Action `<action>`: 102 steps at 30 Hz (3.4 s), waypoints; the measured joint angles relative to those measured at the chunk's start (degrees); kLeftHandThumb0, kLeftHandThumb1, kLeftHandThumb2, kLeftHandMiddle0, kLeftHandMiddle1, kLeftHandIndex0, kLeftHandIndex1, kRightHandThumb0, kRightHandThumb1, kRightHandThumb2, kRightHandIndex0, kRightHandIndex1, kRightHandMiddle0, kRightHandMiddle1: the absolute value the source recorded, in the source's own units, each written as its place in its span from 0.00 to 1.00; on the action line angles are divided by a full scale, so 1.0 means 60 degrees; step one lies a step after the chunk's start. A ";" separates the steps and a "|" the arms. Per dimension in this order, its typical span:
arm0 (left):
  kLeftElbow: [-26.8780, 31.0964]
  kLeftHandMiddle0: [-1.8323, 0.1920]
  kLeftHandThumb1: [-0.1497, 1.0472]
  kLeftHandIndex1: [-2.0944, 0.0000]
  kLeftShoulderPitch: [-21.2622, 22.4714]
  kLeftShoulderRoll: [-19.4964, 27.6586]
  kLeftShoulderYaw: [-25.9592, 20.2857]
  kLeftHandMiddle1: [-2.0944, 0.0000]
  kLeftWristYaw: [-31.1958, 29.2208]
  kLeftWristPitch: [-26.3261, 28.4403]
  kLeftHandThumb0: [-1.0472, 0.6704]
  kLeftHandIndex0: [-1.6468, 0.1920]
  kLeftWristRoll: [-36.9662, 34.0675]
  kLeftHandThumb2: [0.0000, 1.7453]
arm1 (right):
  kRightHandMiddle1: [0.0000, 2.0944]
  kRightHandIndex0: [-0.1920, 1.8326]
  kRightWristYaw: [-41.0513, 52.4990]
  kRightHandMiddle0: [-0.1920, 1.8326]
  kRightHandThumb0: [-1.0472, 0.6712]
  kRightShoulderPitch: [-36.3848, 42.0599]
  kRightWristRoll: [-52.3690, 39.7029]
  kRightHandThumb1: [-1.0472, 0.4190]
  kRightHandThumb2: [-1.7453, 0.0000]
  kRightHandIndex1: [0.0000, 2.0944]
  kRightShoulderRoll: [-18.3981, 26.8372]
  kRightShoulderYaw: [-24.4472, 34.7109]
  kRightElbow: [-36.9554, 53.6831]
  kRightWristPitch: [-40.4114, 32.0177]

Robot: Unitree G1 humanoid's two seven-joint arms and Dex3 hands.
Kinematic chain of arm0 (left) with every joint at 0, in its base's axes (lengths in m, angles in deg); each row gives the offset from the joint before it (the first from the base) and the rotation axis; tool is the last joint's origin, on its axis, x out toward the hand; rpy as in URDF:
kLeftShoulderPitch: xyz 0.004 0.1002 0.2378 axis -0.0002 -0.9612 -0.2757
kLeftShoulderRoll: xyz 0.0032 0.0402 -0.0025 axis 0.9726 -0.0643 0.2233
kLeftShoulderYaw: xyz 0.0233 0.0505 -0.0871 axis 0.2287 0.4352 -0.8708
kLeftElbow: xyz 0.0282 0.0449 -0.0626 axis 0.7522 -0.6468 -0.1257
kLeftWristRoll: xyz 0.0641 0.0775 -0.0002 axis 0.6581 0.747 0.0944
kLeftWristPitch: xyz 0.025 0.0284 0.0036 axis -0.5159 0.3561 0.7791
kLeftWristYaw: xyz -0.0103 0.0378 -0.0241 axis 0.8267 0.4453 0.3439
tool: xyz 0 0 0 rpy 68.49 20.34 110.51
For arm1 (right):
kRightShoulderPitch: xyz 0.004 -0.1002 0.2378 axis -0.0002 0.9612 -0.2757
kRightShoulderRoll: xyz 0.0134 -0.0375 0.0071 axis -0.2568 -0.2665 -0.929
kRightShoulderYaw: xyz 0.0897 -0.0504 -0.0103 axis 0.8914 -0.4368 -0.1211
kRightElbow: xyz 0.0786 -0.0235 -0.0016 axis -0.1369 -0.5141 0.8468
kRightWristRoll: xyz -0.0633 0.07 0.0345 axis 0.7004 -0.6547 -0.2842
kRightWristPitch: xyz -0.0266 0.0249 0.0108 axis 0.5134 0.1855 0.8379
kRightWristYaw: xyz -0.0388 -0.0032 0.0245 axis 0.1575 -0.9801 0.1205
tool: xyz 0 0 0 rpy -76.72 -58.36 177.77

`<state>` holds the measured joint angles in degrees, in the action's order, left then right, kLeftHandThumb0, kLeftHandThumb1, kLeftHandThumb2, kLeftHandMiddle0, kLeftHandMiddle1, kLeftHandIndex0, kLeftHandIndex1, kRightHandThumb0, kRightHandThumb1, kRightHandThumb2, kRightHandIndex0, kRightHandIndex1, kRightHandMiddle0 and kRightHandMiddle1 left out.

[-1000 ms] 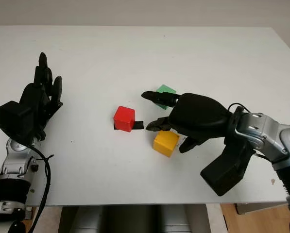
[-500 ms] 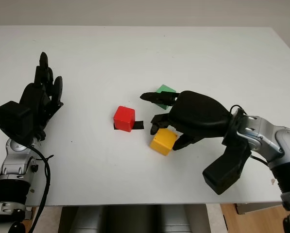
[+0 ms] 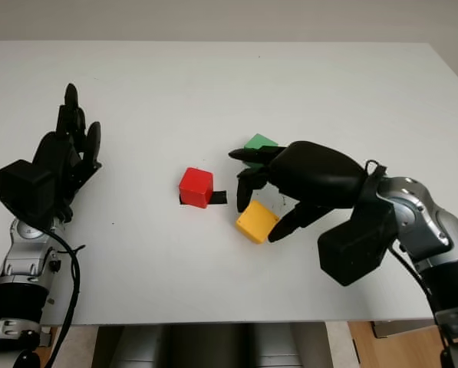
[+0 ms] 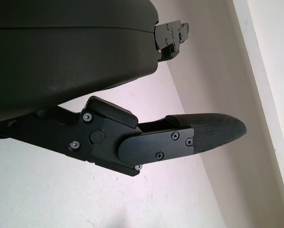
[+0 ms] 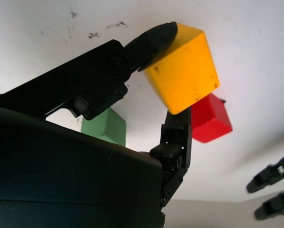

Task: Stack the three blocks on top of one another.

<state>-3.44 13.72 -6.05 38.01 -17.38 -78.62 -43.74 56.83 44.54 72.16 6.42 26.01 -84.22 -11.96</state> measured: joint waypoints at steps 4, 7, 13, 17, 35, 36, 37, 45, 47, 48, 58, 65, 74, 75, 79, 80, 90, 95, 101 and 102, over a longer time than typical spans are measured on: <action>-0.0008 1.00 1.00 1.00 0.0001 0.0005 0.0008 1.00 0.0005 -0.0002 0.13 1.00 0.0000 0.35 | 0.69 0.17 0.0752 0.31 0.38 -0.0206 -0.1079 0.09 0.97 0.01 -0.0277 0.0284 0.0168 -0.1351; -0.0015 1.00 1.00 1.00 0.0001 0.0009 0.0025 1.00 0.0016 -0.0004 0.14 1.00 0.0015 0.35 | 0.69 0.17 0.1356 0.30 0.39 -0.0619 -0.2021 0.10 0.97 0.01 -0.0547 0.0584 0.0221 -0.2792; -0.0019 1.00 1.00 1.00 0.0001 0.0012 0.0055 1.00 0.0138 -0.0006 0.14 1.00 0.0113 0.35 | 0.67 0.17 0.1671 0.33 0.37 -0.1461 -0.2869 0.11 0.97 0.02 -0.1096 0.1084 0.0322 -0.4597; -0.0017 1.00 1.00 1.00 -0.0001 0.0013 0.0060 1.00 0.0150 -0.0004 0.14 1.00 0.0121 0.35 | 0.73 0.15 0.1517 0.30 0.35 -0.1827 -0.3312 0.09 0.97 0.01 -0.1745 0.1361 0.0186 -0.5177; 0.0200 1.00 1.00 1.00 -0.0144 0.0013 0.0074 1.00 0.0290 0.0155 0.14 1.00 0.0136 0.34 | 0.87 0.08 0.0203 0.18 0.36 -0.2019 -0.4610 0.03 0.97 0.01 -0.4137 0.1745 0.0187 -0.9357; 0.0200 1.00 1.00 1.00 -0.0144 0.0013 0.0074 1.00 0.0291 0.0158 0.14 1.00 0.0138 0.34 | 0.87 0.08 0.0209 0.18 0.35 -0.1998 -0.4627 0.03 0.97 0.01 -0.4189 0.1745 0.0186 -0.9404; 0.0200 1.00 1.00 1.00 -0.0144 0.0013 0.0073 1.00 0.0284 0.0163 0.14 1.00 0.0120 0.34 | 0.86 0.08 0.0202 0.19 0.35 -0.1980 -0.4633 0.03 0.97 0.02 -0.4230 0.1745 0.0185 -0.9452; 0.0275 1.00 1.00 1.00 -0.0147 0.0014 0.0087 1.00 0.0385 0.0218 0.14 1.00 0.0244 0.34 | 0.85 0.10 0.0096 0.22 0.33 -0.1716 -0.4316 0.05 0.97 0.03 -0.4435 0.1610 -0.0071 -0.9343; 0.0278 1.00 1.00 1.00 -0.0148 0.0013 0.0088 1.00 0.0398 0.0218 0.14 1.00 0.0284 0.34 | 0.86 0.11 0.0100 0.22 0.33 -0.1694 -0.4221 0.05 0.97 0.03 -0.4457 0.1537 -0.0134 -0.9275; 0.0278 1.00 1.00 1.00 -0.0148 0.0013 0.0089 1.00 0.0399 0.0216 0.14 1.00 0.0293 0.34 | 0.86 0.11 0.0089 0.22 0.33 -0.1694 -0.4164 0.05 0.97 0.03 -0.4483 0.1510 -0.0163 -0.9251; 0.0269 1.00 1.00 1.00 -0.0148 0.0014 0.0114 1.00 0.0629 0.0139 0.14 1.00 0.0618 0.34 | 0.80 0.15 -0.0172 0.27 0.33 -0.1596 -0.2974 0.09 0.97 0.04 -0.4609 0.0965 -0.0803 -0.7399; 0.0255 1.00 1.00 1.00 -0.0148 0.0016 0.0114 1.00 0.0532 0.0143 0.14 1.00 0.0571 0.34 | 0.79 0.15 -0.0244 0.27 0.34 -0.1571 -0.2729 0.10 0.97 0.04 -0.4850 0.0936 -0.1491 -0.6785; 0.0262 1.00 1.00 1.00 -0.0153 0.0016 0.0115 1.00 0.0542 0.0143 0.14 1.00 0.0599 0.34 | 0.78 0.16 -0.0392 0.28 0.33 -0.1572 -0.2428 0.10 0.97 0.03 -0.5059 0.0906 -0.2022 -0.6442; 0.0262 1.00 1.00 1.00 -0.0153 0.0016 0.0115 1.00 0.0544 0.0142 0.14 1.00 0.0604 0.34 | 0.77 0.16 -0.0413 0.28 0.33 -0.1573 -0.2393 0.11 0.97 0.04 -0.5068 0.0905 -0.2065 -0.6372; 0.0262 1.00 1.00 1.00 -0.0154 0.0016 0.0115 1.00 0.0548 0.0140 0.14 1.00 0.0611 0.34 | 0.77 0.15 -0.0428 0.28 0.34 -0.1573 -0.2318 0.10 0.97 0.03 -0.5110 0.0906 -0.2225 -0.6274; 0.0262 1.00 1.00 1.00 -0.0154 0.0016 0.0115 1.00 0.0549 0.0140 0.14 1.00 0.0612 0.34 | 0.77 0.15 -0.0419 0.28 0.34 -0.1573 -0.2316 0.10 0.97 0.03 -0.5128 0.0906 -0.2277 -0.6274; 0.0262 1.00 1.00 1.00 -0.0154 0.0016 0.0115 1.00 0.0551 0.0141 0.14 1.00 0.0622 0.34 | 0.77 0.16 -0.0376 0.27 0.33 -0.1573 -0.2120 0.09 0.97 0.03 -0.5119 0.0903 -0.2460 -0.5909; 0.0262 1.00 1.00 1.00 -0.0154 0.0016 0.0116 1.00 0.0562 0.0142 0.14 1.00 0.0647 0.34 | 0.77 0.16 -0.0402 0.27 0.33 -0.1573 -0.1744 0.09 0.97 0.03 -0.4980 0.0796 -0.2455 -0.5512; 0.0261 1.00 1.00 1.00 -0.0153 0.0017 0.0115 1.00 0.0561 0.0139 0.14 1.00 0.0635 0.34 | 0.77 0.15 -0.0517 0.26 0.33 -0.1573 -0.1317 0.09 0.97 0.02 -0.4821 0.0666 -0.2449 -0.4891; 0.0261 1.00 1.00 1.00 -0.0153 0.0017 0.0115 1.00 0.0561 0.0136 0.14 1.00 0.0635 0.33 | 0.77 0.15 -0.0538 0.26 0.33 -0.1573 -0.1268 0.08 0.97 0.02 -0.4809 0.0653 -0.2447 -0.4812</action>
<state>-1.87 12.80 -5.95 38.70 -14.01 -77.80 -39.93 53.60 35.10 64.55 -22.43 29.93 -98.91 -40.83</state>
